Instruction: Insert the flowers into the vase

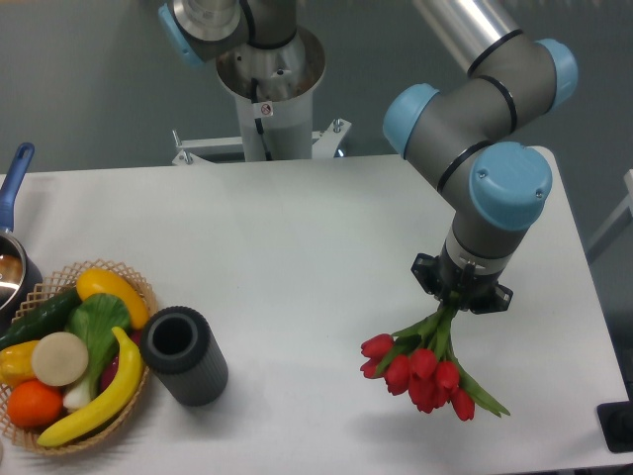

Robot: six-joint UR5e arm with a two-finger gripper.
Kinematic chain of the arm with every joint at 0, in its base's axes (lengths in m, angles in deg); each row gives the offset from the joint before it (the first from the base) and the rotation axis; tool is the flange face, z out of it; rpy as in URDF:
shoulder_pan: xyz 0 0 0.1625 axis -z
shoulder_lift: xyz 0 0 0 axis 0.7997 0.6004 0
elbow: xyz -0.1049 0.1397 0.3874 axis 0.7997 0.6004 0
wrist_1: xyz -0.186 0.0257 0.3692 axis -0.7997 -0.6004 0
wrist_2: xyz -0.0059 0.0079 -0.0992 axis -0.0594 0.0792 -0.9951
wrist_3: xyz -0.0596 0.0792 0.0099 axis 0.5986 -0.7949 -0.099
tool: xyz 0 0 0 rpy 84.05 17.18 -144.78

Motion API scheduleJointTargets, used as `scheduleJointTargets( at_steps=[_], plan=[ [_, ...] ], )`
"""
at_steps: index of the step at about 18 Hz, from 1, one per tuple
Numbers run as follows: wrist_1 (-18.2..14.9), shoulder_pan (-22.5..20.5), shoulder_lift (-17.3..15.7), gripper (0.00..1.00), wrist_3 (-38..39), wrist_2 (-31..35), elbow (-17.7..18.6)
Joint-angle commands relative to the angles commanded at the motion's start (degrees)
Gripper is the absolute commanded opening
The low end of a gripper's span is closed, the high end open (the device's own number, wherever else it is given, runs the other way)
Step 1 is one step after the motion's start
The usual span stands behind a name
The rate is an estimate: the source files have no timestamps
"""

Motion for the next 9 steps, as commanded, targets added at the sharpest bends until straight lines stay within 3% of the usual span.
scheduleJointTargets(
  at_steps=[5, 9],
  plan=[
    [0.0, 0.0, -0.17, 0.0, 0.17, -0.52, -0.09],
    [3.85, 0.18, -0.7, 0.0, 0.35, -3.24, -0.35]
  ],
)
